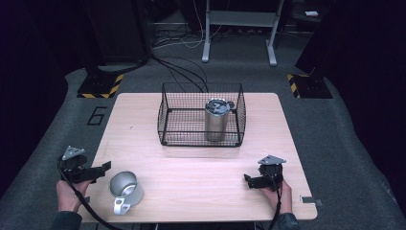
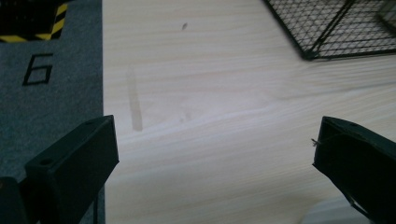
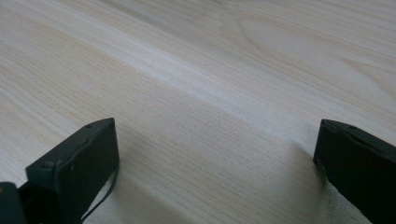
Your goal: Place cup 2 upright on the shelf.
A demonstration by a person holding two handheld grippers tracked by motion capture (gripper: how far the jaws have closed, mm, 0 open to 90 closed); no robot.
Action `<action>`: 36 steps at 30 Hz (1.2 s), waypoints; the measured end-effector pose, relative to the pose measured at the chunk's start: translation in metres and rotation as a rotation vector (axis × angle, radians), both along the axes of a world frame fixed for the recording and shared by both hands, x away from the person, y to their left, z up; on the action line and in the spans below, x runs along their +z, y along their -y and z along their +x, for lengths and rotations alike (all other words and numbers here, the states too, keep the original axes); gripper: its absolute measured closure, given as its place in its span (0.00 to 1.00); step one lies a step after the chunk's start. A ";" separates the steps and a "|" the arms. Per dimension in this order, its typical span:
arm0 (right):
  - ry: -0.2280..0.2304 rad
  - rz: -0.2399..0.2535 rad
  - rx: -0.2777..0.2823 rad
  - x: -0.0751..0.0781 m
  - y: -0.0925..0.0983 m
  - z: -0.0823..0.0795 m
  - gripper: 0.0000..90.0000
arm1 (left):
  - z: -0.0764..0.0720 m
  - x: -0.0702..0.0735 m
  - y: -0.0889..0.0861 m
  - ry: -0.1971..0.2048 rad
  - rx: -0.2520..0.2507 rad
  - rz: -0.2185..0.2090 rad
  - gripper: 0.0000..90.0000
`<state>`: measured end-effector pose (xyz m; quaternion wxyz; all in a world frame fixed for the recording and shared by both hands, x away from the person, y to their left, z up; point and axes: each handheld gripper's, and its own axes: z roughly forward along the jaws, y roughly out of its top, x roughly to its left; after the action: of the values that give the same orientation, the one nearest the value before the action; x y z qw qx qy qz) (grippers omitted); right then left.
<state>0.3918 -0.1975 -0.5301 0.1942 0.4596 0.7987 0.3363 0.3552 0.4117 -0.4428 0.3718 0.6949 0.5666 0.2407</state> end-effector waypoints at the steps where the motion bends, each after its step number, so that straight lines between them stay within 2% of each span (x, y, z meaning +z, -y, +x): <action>1: 0.000 -0.001 0.001 0.000 0.000 0.000 0.00 | -0.001 0.010 0.007 0.004 -0.027 0.002 0.00; 2: 0.000 -0.001 0.001 0.000 0.000 0.000 0.00 | -0.001 0.010 0.007 0.004 -0.027 0.002 0.00; 3: 0.001 -0.001 0.001 0.000 0.000 0.000 0.00 | -0.004 0.017 0.014 0.017 -0.050 0.007 0.00; 5: 0.001 -0.001 0.002 0.000 0.000 0.000 0.00 | -0.005 0.020 0.018 0.016 -0.063 0.007 0.00; 7: 0.001 -0.001 0.001 0.000 0.000 0.000 0.00 | -0.009 0.027 0.026 0.035 -0.094 0.009 0.00; 9: 0.002 -0.001 0.002 0.000 0.000 0.000 0.00 | -0.011 0.029 0.029 0.043 -0.103 0.006 0.00; 11: 0.001 -0.001 0.002 0.000 0.000 0.000 0.00 | -0.014 0.031 0.033 0.039 -0.124 0.003 0.00; 13: 0.001 -0.001 0.001 0.000 0.000 0.000 0.00 | -0.021 0.034 0.041 0.051 -0.154 0.005 0.00; 16: 0.000 -0.001 0.001 0.000 0.000 0.000 0.00 | -0.026 0.035 0.044 0.046 -0.171 -0.003 0.00; 22: 0.001 -0.001 0.001 0.000 0.000 0.000 0.00 | -0.037 0.032 0.055 0.042 -0.201 -0.009 0.00; 31: 0.001 0.000 0.001 0.000 0.000 0.000 0.00 | -0.053 0.025 0.070 0.028 -0.247 0.004 0.00; 36: 0.000 0.001 0.000 0.000 0.000 0.000 0.00 | -0.056 0.021 0.073 0.031 -0.241 0.016 0.00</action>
<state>0.3918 -0.1974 -0.5302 0.1938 0.4596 0.7987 0.3366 0.2996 0.3384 -0.4219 0.4011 0.7571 0.4713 0.2093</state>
